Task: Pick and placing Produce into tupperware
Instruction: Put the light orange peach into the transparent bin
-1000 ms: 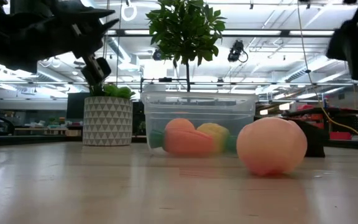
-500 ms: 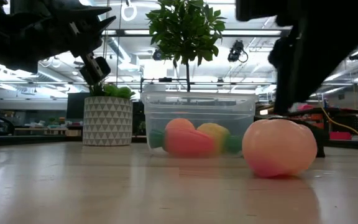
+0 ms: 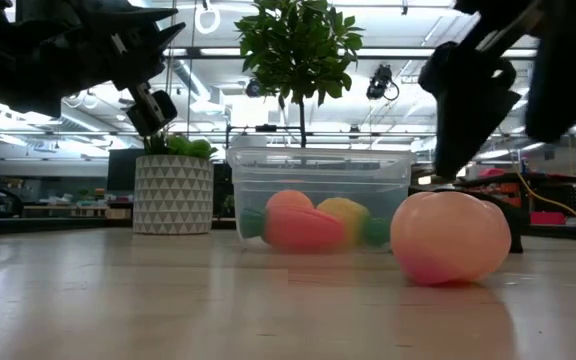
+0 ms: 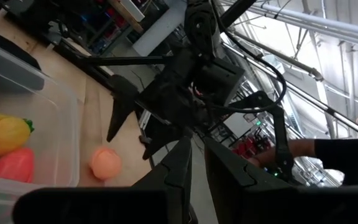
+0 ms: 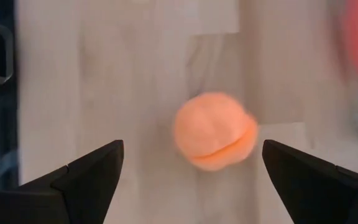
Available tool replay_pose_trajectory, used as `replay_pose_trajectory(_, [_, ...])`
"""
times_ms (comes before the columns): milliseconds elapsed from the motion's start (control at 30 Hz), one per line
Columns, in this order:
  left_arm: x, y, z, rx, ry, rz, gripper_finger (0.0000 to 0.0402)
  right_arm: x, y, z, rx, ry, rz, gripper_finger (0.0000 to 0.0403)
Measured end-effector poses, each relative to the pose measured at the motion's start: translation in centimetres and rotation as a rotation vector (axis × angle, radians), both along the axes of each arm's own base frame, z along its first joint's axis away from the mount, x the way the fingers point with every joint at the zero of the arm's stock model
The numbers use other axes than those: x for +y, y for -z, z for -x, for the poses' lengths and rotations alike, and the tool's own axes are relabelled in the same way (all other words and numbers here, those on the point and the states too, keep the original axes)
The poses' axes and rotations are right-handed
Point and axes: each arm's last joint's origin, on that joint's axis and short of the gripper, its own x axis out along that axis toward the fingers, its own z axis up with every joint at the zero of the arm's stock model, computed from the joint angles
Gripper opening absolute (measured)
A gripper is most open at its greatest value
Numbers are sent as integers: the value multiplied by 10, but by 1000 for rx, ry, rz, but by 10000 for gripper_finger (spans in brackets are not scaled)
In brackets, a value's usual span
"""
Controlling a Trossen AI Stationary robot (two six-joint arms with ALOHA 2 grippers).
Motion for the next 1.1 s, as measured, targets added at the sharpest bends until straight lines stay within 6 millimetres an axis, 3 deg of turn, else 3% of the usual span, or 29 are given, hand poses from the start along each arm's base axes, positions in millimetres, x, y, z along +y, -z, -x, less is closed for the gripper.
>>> replay_pose_trajectory(133, [0,0,0,-11,5,-28,52,2,2,0,25,-24,-30,393])
replay_pose_trajectory(500, [0,0,0,-16,4,-41,53,-22,3,-14,29,63,-42,400])
replay_pose_trajectory(1100, [0,1,0,-10,4,-42,53,-18,30,-23,87,-40,-43,400])
